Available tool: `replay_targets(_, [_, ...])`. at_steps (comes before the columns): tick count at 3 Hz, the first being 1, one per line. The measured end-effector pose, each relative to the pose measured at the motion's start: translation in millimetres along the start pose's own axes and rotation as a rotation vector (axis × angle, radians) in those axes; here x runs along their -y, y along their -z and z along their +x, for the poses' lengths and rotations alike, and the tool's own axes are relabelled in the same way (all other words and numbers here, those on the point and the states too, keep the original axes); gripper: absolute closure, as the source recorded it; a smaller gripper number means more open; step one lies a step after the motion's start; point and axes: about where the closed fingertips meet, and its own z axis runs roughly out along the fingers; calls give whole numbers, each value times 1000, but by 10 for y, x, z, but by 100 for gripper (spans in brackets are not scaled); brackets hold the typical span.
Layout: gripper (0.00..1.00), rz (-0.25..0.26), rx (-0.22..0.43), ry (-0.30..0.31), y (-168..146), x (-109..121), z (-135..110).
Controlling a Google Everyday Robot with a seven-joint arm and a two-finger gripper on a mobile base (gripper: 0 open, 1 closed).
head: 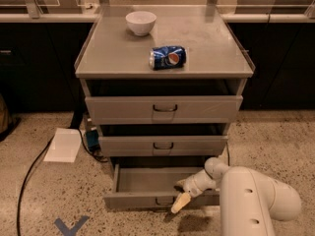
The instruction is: Open bottom drawer
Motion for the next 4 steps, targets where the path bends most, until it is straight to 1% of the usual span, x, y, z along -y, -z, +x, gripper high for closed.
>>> replay_targets(1, [0, -2, -3, 2, -32, -18, 7])
replay_targets(2, [0, -13, 0, -1, -85, -186, 123])
replay_targets(3, [0, -14, 14, -36, -24, -464, 293])
replay_targets(4, [0, -14, 14, -36, -24, -464, 293])
